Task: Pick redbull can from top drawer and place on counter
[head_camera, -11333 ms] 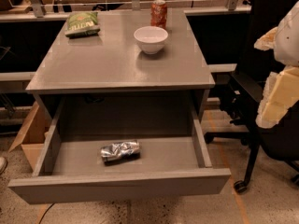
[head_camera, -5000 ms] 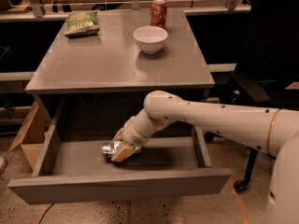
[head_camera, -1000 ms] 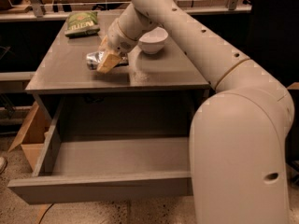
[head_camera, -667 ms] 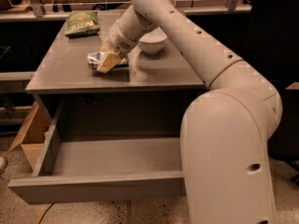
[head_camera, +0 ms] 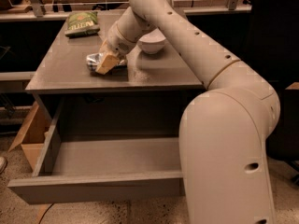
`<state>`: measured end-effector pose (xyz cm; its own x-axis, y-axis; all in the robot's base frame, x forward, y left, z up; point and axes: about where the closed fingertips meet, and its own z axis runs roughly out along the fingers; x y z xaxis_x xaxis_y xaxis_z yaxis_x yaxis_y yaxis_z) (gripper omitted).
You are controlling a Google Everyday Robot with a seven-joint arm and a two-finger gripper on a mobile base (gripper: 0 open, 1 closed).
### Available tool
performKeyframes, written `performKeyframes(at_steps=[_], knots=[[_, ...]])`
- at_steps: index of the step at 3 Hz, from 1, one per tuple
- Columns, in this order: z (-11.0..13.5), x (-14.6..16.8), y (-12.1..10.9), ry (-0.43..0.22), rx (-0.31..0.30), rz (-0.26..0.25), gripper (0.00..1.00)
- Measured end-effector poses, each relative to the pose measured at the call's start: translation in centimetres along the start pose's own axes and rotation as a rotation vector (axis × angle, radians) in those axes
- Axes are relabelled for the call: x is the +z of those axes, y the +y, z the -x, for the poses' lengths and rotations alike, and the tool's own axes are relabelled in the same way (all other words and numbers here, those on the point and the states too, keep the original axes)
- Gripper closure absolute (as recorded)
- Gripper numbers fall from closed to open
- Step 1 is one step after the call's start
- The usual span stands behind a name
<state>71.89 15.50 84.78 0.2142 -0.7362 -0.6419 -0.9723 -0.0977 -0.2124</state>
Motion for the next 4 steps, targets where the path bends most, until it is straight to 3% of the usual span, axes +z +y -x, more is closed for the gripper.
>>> performKeyframes(at_steps=[2,4], knots=[[-0.2,-0.3,-0.2,-0.023,0.026,-0.004,0.04],[-0.8,-3.8,-0.9,-0.056,0.069,-0.047,0.00]])
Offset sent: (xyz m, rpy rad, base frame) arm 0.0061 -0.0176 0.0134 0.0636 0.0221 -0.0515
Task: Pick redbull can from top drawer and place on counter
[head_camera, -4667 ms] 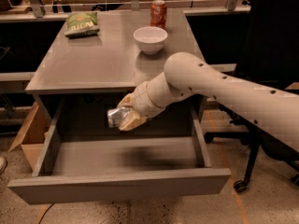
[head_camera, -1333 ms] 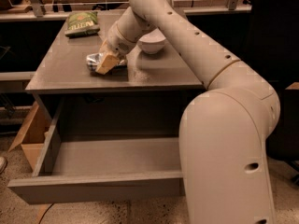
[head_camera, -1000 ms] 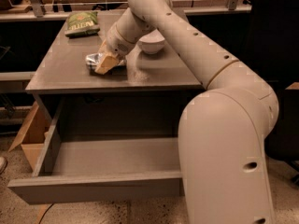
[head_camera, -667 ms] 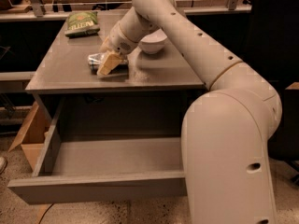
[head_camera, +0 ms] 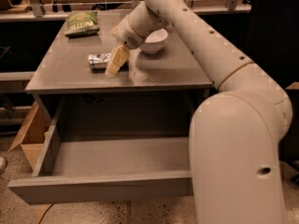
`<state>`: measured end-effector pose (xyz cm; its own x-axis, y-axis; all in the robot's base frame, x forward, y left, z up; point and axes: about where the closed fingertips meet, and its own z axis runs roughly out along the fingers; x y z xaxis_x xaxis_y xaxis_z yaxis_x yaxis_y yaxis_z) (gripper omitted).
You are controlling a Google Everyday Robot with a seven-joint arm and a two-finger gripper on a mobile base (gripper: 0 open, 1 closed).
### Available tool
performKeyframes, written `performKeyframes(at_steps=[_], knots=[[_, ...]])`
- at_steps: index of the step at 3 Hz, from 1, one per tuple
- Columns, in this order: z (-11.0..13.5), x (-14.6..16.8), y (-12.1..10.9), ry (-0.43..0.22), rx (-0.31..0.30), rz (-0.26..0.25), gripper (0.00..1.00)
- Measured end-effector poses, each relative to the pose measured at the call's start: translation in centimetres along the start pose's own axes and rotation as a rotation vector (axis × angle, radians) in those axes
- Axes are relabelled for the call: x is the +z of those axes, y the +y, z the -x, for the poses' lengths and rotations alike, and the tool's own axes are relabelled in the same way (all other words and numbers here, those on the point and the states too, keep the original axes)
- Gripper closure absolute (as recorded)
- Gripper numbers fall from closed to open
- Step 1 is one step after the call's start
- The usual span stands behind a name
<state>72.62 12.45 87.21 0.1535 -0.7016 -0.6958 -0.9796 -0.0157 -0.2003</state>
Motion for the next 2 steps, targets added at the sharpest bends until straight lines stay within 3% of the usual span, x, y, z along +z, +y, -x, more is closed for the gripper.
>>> performKeyframes(at_steps=[1,2], knots=[[-0.7,-3.2,-0.4,0.023,0.022,-0.064,0.00],[-3.1,-8.9,0.1,0.038,0.092,-0.185,0.00]])
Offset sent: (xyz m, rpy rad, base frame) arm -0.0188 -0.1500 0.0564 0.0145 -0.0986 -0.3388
